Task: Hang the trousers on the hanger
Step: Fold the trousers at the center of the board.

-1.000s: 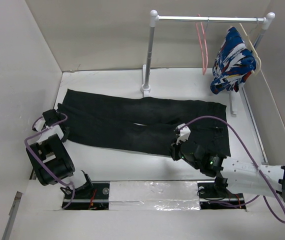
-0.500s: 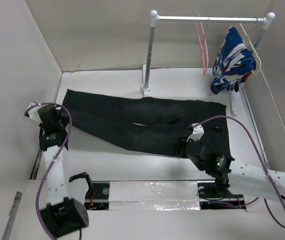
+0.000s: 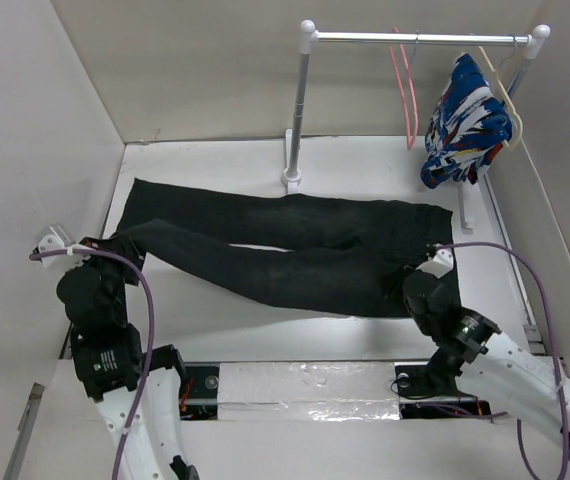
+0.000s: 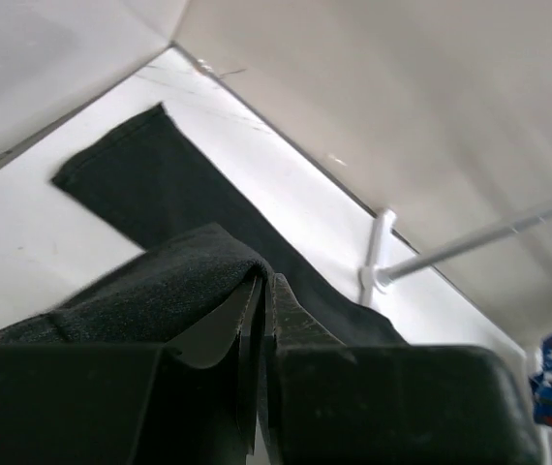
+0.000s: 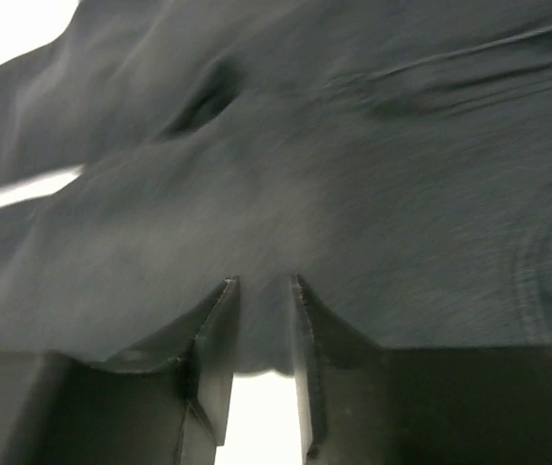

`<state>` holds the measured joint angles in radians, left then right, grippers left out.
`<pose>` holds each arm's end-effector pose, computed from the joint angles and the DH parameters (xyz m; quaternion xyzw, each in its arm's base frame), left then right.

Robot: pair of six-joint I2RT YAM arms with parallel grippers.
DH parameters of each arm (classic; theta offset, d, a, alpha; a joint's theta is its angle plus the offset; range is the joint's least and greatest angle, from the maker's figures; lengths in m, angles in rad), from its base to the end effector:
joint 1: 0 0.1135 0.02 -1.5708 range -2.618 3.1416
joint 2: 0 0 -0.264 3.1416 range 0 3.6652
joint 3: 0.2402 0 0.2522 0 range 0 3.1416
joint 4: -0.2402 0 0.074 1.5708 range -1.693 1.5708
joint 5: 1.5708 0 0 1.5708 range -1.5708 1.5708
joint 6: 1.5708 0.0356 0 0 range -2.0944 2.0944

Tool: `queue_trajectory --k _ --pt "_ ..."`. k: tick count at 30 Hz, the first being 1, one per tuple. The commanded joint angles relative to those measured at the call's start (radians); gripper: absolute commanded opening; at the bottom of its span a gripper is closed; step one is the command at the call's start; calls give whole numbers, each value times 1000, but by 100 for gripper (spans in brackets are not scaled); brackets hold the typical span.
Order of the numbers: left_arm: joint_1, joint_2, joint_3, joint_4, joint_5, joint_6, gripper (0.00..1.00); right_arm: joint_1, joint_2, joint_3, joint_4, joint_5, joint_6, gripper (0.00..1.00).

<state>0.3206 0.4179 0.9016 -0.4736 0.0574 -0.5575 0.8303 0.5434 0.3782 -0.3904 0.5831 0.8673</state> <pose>0.0739 0.0224 0.3888 -0.2805 0.6452 -0.1040 0.7030 0.1046 0.0854 0.2142 0.1552 0.8343 0.1834 0.4962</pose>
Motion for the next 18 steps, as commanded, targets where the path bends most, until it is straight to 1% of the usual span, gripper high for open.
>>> queue_trajectory --k 1,2,3,4,5,6,7,8,9,10,11,12,13,14,15,16,18 --pt "2 -54 8 35 96 24 0 -182 36 31 36 -89 -53 23" --pt "2 -68 14 36 99 27 0 -227 56 34 47 -167 -74 13" --pt "2 -79 32 38 101 31 0 -273 78 36 56 -204 -124 4" --pt "2 -93 42 44 107 34 0 -321 120 51 47 -232 -152 0" --pt "2 -99 46 61 128 34 0 -420 139 65 29 -259 -175 0" --pt "2 -102 43 79 195 34 0 -471 156 76 22 -288 -195 0" --pt "2 -100 42 99 223 30 0 -518 170 79 27 -316 -206 0" --pt "2 -103 36 110 251 28 0 -615 193 96 13 -342 -206 0" --pt "2 -106 20 124 274 31 0 -661 200 102 2 -345 -200 3" --pt "2 -125 11 128 268 36 0 -709 208 105 -17 -347 -194 7" --pt "2 -134 0 135 262 39 0 -758 225 105 -28 -362 -186 19" --pt "2 -142 -18 139 265 44 0 -854 233 102 -39 -379 -171 27" --pt "-8 -148 -24 145 265 50 0 -899 240 97 -57 -396 -165 34" --pt "-8 -145 -32 148 263 62 0 -943 248 90 -64 -420 -160 46" --pt "-8 -140 -36 150 274 68 0 -1020 263 79 -62 -436 -156 49" --pt "-8 -133 -50 162 285 73 0 -1054 273 79 -77 -446 -146 50" --pt "-18 -130 -70 176 309 74 0 -1086 317 88 -93 -415 -98 49"
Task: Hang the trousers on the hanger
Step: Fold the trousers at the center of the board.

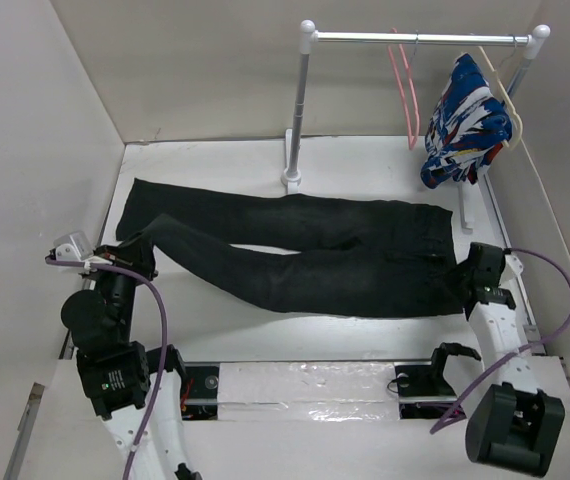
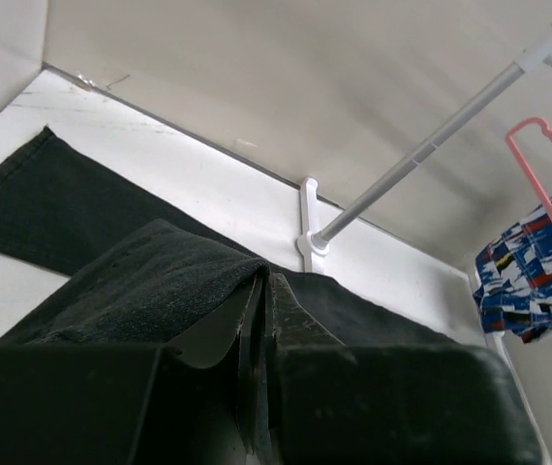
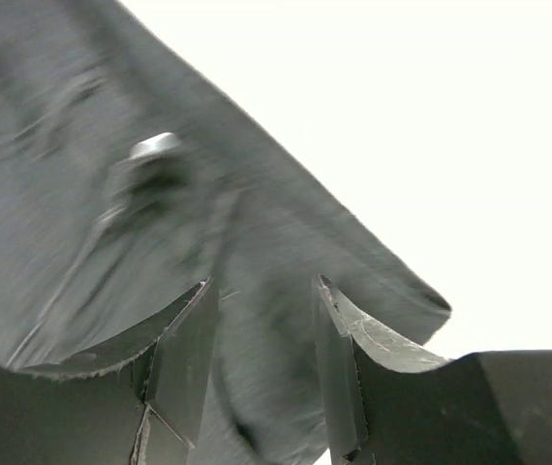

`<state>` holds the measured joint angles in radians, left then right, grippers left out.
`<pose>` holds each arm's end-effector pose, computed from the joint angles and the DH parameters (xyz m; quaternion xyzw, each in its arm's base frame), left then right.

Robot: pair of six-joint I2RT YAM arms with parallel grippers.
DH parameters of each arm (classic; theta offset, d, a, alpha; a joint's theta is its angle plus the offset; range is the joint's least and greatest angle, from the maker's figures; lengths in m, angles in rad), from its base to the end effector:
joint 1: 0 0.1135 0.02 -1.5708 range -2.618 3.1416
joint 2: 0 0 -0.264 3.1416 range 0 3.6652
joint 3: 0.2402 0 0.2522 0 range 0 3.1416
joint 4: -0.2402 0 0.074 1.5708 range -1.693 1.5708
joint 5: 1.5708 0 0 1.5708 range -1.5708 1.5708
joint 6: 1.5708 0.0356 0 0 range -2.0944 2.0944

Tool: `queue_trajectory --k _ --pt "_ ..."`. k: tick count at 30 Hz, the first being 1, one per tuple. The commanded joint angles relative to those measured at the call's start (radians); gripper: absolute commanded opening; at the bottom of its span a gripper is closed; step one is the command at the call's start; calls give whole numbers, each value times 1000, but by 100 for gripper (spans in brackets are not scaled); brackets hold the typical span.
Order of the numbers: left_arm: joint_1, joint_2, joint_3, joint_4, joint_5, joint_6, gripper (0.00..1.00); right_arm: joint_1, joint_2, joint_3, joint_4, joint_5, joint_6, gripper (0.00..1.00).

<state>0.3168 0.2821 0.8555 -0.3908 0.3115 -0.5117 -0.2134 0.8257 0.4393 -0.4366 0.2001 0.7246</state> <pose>0.0469 0.0039 0.3899 -0.1452 0.6265 -0.1726 0.7461 0.1593 -0.0418 0.1910 0.4512 0.8097 0.0019 0.3751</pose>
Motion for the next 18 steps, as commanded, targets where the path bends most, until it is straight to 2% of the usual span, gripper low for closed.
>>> queue_trajectory --k 1,4,7,12,15,16,18 --pt "-31 2 -32 107 60 30 0 -53 55 30 -45 -15 58 49" --pt "-77 -4 -61 119 31 42 0 -64 160 36 -12 25 85 46" --pt "-96 -21 -96 121 -3 58 0 -64 274 62 39 -5 59 43" --pt "-116 -46 -134 116 -35 68 0 -64 421 111 170 -163 -5 41" --pt "-116 -50 -130 109 -48 70 0 -64 470 165 237 -229 -77 36" --pt "-116 -50 -130 110 -48 70 0 -64 472 183 224 -228 -91 36" --pt "-116 -50 -136 116 -43 70 0 -64 442 226 178 -168 -109 50"
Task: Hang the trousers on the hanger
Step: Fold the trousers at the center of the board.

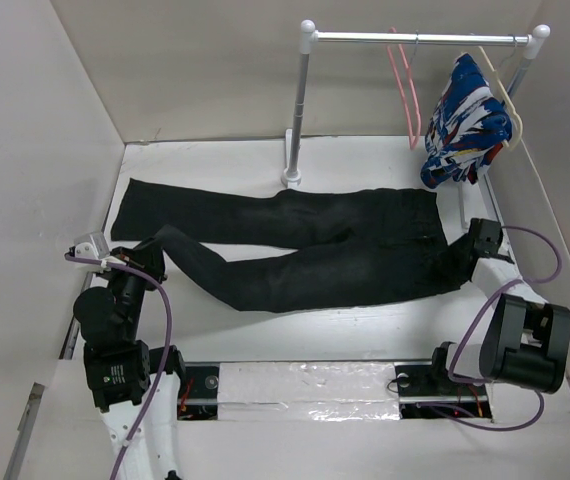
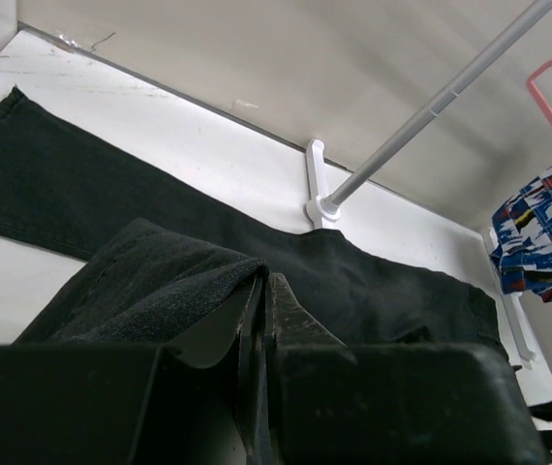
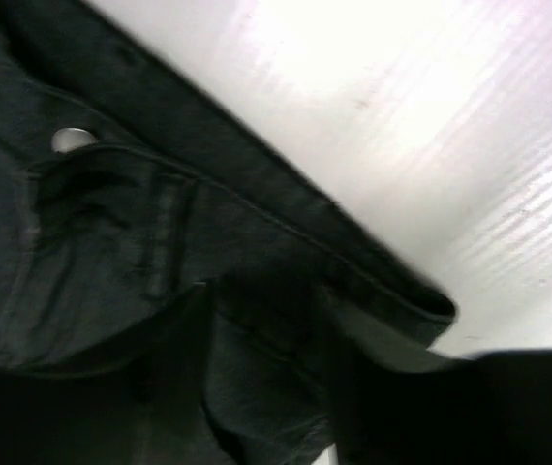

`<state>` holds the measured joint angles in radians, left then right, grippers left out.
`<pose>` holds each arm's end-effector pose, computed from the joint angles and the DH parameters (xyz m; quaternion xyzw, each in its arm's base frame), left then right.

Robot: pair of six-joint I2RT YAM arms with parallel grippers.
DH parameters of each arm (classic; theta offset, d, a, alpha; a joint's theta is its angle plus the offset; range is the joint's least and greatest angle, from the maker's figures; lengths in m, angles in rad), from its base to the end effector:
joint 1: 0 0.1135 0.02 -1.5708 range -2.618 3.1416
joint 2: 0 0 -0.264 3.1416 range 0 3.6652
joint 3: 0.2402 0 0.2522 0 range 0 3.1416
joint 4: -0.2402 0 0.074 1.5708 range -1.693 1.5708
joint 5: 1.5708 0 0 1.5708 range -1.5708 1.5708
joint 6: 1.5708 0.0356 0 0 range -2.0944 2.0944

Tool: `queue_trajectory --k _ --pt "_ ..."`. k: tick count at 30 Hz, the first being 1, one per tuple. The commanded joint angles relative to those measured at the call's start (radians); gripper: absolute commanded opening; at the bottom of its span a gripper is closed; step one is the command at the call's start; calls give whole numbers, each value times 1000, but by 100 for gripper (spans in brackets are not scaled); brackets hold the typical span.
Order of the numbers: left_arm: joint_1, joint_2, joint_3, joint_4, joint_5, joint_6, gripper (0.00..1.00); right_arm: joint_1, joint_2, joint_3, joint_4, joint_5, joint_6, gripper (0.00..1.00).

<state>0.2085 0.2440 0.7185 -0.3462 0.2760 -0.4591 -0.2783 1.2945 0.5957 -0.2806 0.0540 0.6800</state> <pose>0.0623 0.0033 0.3564 -0.1167 0.6518 -0.1831 0.7267 0.2256 -0.0665 0.1649 0.4478 0.8449 0.0328 0.2906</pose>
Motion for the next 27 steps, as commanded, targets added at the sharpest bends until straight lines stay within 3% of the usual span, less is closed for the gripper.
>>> queue_trajectory --k 1,2,5,14,19,22,25,26,27 --pt "-8 -14 -8 78 -8 16 0 1 -50 76 -6 6 -66 56" --pt "-8 -12 -10 78 -9 16 0 1 -76 75 -40 61 -68 68" --pt "-8 -9 -10 76 -14 16 0 -10 -178 29 -71 124 -51 73" --pt "-8 -18 -17 79 -43 11 0 -32 -290 -85 -141 89 -5 65" --pt "-8 -12 -17 81 -37 11 0 -32 -239 -134 -83 24 9 59" --pt "-8 -17 -19 76 -38 11 0 -32 -204 -123 -71 -5 15 52" --pt "-8 -18 -19 78 -41 11 0 -32 -222 -125 -62 4 39 28" --pt "-8 -17 -19 78 -41 11 0 -32 -237 -122 -78 24 44 13" --pt "-8 -18 -19 78 -44 10 0 -32 -259 -114 -97 85 59 7"
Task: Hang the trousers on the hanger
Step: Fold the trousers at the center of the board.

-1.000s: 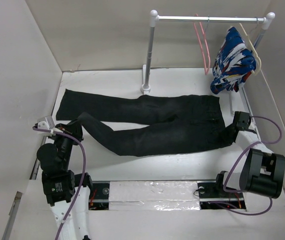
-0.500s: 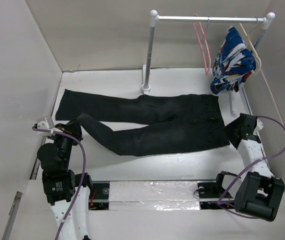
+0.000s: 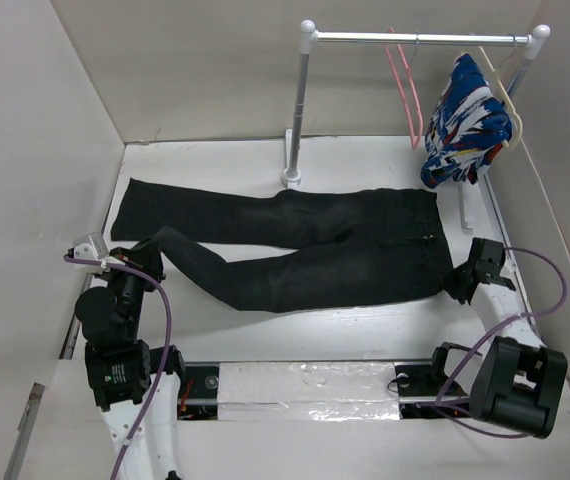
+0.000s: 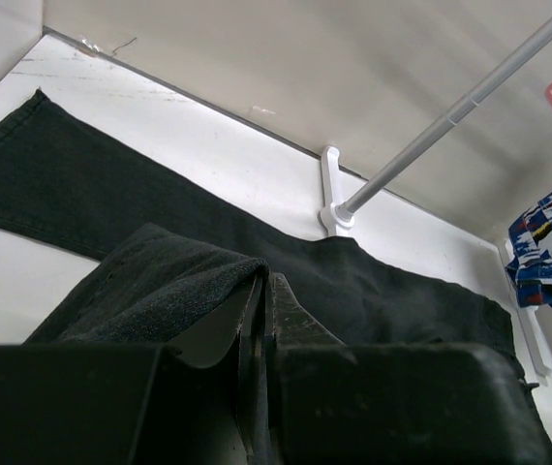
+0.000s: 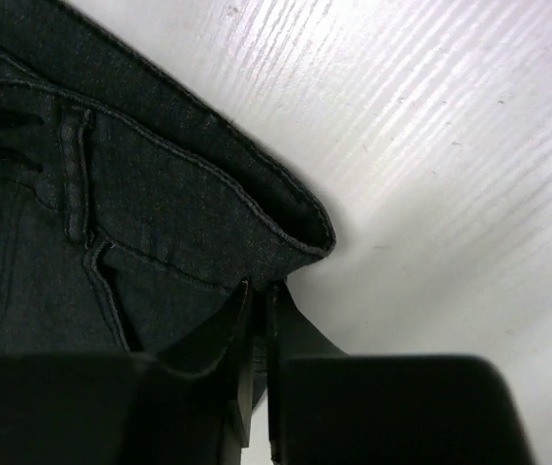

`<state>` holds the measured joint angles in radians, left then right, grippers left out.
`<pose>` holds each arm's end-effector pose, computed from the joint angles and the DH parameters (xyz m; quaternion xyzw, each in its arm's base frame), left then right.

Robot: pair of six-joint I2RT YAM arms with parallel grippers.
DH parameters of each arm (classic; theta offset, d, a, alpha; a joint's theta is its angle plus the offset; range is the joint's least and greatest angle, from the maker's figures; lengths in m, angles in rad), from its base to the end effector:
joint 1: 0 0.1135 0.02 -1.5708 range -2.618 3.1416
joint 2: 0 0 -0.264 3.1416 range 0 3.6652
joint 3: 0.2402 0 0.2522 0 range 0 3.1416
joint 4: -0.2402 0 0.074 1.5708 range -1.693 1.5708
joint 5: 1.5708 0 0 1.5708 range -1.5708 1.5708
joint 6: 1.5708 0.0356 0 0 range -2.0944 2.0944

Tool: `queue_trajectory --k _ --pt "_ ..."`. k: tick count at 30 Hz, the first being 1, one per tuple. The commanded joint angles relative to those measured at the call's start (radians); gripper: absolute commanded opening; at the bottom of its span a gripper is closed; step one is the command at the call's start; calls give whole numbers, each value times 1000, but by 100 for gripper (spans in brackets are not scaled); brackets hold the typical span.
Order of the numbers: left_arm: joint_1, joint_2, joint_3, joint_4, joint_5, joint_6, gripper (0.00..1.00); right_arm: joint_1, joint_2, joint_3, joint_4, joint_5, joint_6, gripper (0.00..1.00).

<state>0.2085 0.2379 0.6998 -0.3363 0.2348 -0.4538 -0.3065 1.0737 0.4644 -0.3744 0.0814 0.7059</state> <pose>0.0641 0.0051 0.3522 -0.1304 0.6497 -0.1680 0.7299 0.1802 -0.0601 0.1634 0.4740 0.8308 0.0192 0.2911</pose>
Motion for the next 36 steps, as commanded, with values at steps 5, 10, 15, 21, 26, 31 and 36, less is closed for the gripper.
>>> queue_trajectory --k 5,10,15,21,26,31,36 --pt "-8 -15 9 60 -18 6 0 -58 -220 130 -177 217 -11 4" --pt "-8 -15 18 54 -54 1 0 -94 -317 244 -334 327 -46 4" --pt "-8 -3 50 22 -130 10 0 -94 -405 315 -422 337 -23 3" --pt "-8 24 86 -3 -198 6 0 -94 -497 450 -537 360 -58 0" --pt "-8 80 89 -6 -224 7 0 -54 -430 505 -520 429 -172 0" --pt "-8 203 66 52 -278 -75 0 -54 -333 459 -323 328 -161 0" --pt "-8 385 98 49 -309 -149 0 -54 -67 540 -305 299 -105 0"
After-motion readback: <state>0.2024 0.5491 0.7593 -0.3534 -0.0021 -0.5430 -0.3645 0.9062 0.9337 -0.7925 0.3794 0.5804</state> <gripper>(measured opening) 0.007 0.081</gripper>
